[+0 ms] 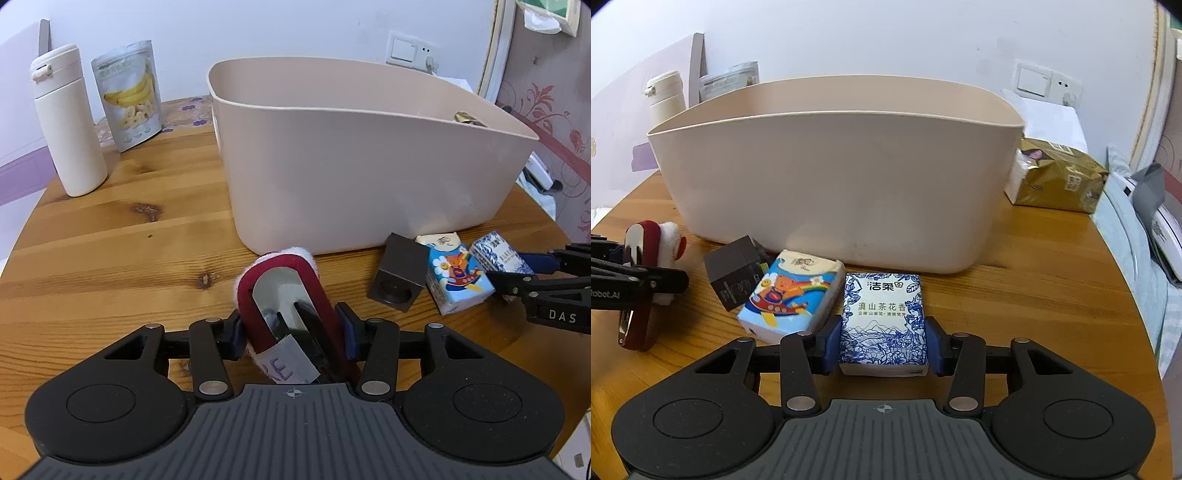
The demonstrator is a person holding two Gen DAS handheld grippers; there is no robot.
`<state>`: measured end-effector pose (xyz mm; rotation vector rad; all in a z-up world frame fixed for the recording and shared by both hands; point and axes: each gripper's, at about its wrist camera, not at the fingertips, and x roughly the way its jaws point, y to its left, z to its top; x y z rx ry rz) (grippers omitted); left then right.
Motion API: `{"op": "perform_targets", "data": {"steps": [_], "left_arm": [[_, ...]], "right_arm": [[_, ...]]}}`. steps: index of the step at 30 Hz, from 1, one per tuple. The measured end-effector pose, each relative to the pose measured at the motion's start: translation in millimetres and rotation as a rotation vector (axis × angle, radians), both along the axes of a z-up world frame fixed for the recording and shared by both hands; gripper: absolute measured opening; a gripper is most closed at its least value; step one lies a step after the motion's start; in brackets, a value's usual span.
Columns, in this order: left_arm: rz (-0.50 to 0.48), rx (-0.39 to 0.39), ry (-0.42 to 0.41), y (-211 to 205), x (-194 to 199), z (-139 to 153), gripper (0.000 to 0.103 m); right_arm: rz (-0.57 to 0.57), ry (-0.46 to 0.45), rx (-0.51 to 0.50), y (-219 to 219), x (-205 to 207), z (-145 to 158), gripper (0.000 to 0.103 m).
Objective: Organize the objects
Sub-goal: 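Carry hair clip with left tool while right tool carries tissue pack over the bin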
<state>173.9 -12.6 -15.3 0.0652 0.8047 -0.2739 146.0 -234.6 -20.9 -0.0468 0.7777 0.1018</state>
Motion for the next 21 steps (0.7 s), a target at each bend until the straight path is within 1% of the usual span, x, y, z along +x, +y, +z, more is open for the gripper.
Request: {"op": "perform_targets", "data": {"steps": [2, 8, 16, 21], "left_arm": [[-0.004, -0.016, -0.002, 1.2, -3.5, 2.9, 0.049], [-0.017, -0.015, -0.030, 1.3, -15.3, 12.9, 0.049], [-0.034, -0.017, -0.073, 0.6, -32.5, 29.2, 0.049], [-0.036, -0.016, -0.105, 0.9, -41.4, 40.8, 0.049]], "right_arm": [[-0.006, 0.002, 0.000, -2.4, -3.6, -0.2, 0.043], [-0.021, -0.010, 0.006, -8.2, -18.3, 4.6, 0.043], [-0.027, -0.060, 0.007, -12.2, -37.7, 21.8, 0.043], [-0.055, -0.102, 0.003, -17.4, -50.2, 33.5, 0.043]]}}
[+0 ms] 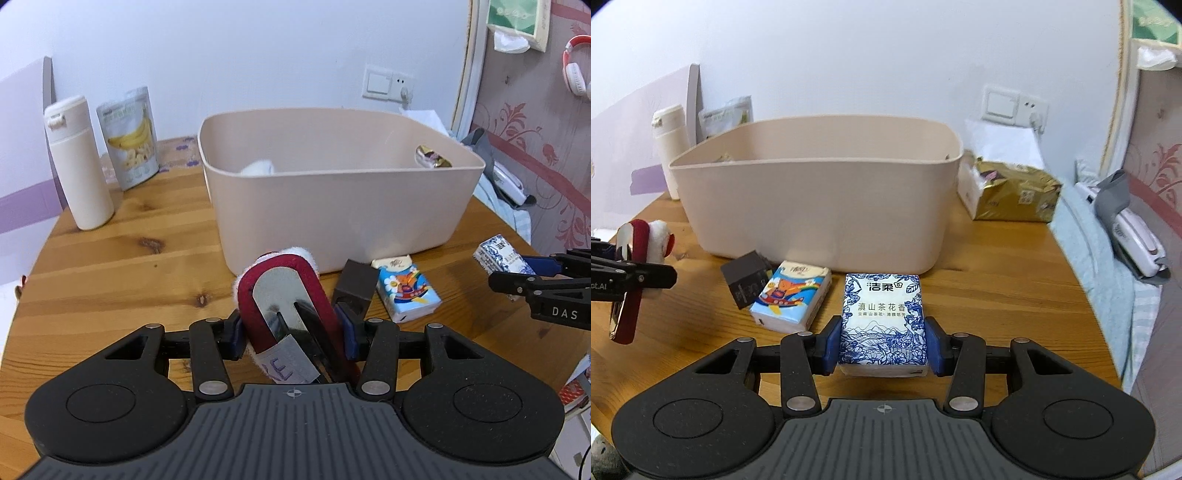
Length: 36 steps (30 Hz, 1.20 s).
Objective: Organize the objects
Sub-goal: 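Carry hair clip with left tool while right tool carries tissue pack over the bin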
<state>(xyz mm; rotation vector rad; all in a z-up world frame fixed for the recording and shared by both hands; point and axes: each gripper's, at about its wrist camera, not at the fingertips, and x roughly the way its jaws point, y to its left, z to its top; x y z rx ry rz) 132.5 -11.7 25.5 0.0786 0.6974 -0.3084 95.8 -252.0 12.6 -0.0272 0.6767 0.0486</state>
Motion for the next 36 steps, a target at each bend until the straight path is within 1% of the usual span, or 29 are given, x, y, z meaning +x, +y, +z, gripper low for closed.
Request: {"op": "perform_targets", "data": {"steps": [9, 17, 28, 36], "left_arm": [[-0.003, -0.015, -0.070, 4.4, -7.4, 28.5, 0.049], [-0.011, -0.019, -0.148, 5.9, 1.2, 58.4, 0.049], [-0.013, -0.015, -0.218, 0.6, 37.7, 87.5, 0.049], [-0.028, -0.019, -0.222, -13.2, 76.0, 93.8, 0.049]], "right_arm": [[-0.021, -0.060, -0.001, -5.9, -9.8, 22.3, 0.043], [-0.036, -0.115, -0.003, -9.2, -9.0, 43.7, 0.043], [-0.046, -0.175, -0.007, -16.4, 14.7, 66.7, 0.043], [-0.056, -0.189, -0.011, -21.2, 40.0, 75.0, 0.043]]}}
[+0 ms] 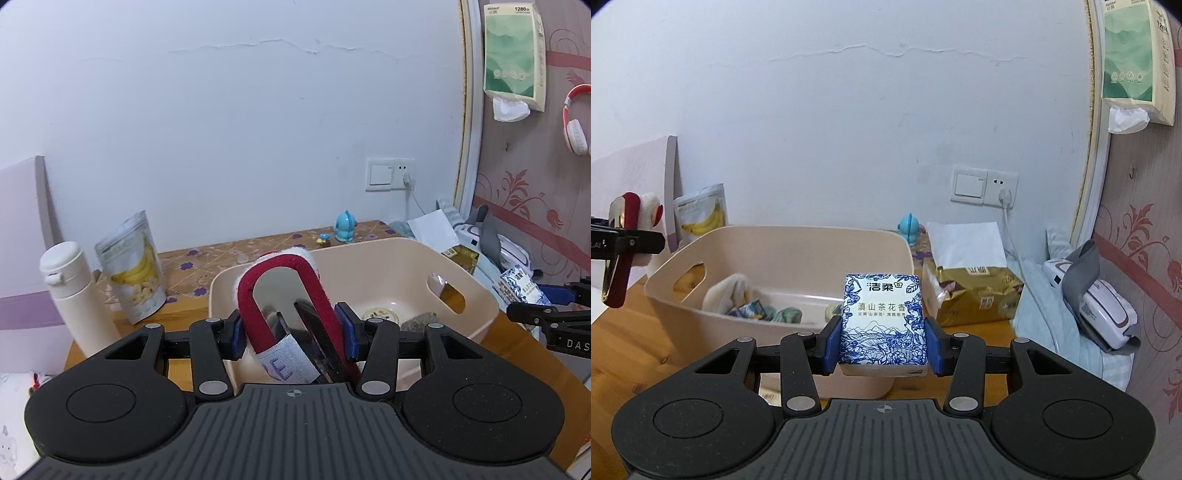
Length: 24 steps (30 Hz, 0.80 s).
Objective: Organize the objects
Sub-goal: 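Carry hair clip with left tool while right tool carries tissue pack over the bin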
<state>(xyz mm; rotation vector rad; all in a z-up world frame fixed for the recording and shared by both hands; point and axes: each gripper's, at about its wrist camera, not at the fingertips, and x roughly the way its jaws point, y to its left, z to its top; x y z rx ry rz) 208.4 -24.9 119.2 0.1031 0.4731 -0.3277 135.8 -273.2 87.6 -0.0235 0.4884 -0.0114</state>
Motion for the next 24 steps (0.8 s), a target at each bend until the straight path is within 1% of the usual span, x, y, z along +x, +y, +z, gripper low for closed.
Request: {"op": "perform_targets", "data": {"steps": [10, 20, 24], "left_arm": [[-0.029, 0.012, 0.043, -23.1, 48.1, -14.7, 0.049], [-0.050, 0.037, 0.103, -42.9, 94.6, -39.3, 0.049], [-0.064, 0.061, 0.139, -51.3, 111.0, -52.9, 0.049]], "right_arm": [[0.011, -0.008, 0.011, -1.0, 38.8, 2.5, 0.043], [0.027, 0.019, 0.009, 1.4, 77.1, -10.2, 0.043], [0.040, 0.040, -0.017, 5.1, 91.5, -16.1, 0.043]]}}
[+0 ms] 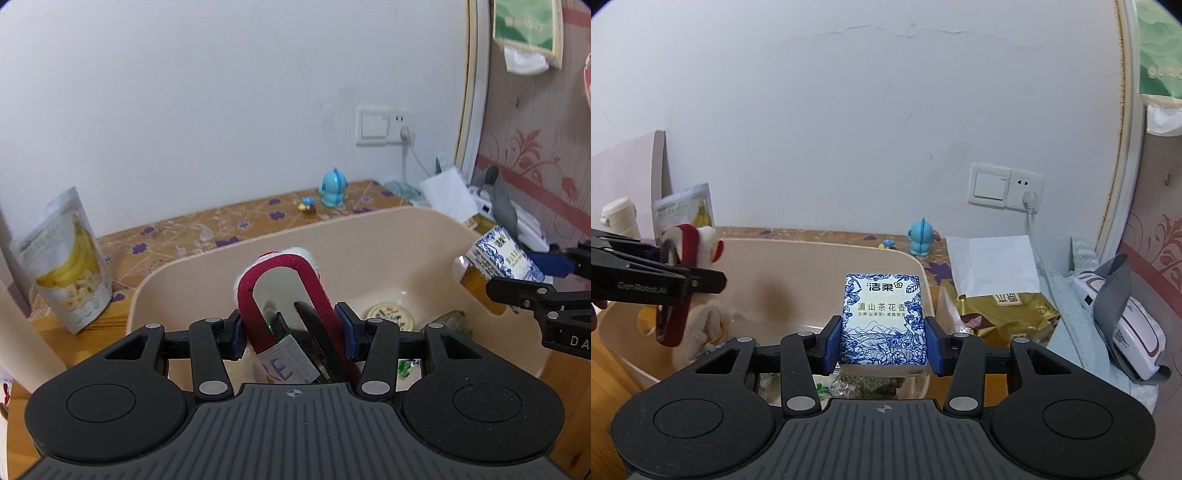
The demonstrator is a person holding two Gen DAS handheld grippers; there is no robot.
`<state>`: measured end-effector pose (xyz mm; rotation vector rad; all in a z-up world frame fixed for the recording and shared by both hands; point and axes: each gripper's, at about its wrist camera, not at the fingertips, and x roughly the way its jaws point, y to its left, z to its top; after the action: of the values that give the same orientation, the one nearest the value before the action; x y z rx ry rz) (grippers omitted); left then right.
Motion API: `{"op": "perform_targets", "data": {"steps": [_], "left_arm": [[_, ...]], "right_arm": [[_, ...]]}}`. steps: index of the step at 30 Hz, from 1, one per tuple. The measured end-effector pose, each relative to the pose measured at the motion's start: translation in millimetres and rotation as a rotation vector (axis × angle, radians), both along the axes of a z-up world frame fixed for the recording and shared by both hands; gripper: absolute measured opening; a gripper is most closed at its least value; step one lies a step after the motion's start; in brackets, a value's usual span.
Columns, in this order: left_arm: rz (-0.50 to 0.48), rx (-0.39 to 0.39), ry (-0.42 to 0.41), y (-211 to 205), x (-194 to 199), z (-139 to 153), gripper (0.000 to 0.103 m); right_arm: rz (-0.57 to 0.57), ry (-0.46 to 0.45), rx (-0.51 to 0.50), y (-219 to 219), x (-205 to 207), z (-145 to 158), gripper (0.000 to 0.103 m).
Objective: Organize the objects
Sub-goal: 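Carry hair clip with left tool while right tool carries tissue pack over the bin, then open left tool releasing hair clip into bin while right tool drops tissue pack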
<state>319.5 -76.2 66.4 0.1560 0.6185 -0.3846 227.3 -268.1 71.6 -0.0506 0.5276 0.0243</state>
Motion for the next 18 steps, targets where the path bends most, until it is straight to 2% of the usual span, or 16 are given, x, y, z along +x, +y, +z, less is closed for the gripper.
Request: {"op": "perform_targets", "data": {"steps": [9, 18], "left_arm": [[-0.021, 0.027, 0.028, -6.7, 15.2, -8.5, 0.049], [-0.018, 0.045, 0.066, -9.0, 20.0, -9.7, 0.052]], "right_arm": [[0.047, 0.062, -0.051, 11.2, 23.5, -11.7, 0.043], [0.067, 0.106, -0.072, 15.8, 29.6, -19.6, 0.043]]}}
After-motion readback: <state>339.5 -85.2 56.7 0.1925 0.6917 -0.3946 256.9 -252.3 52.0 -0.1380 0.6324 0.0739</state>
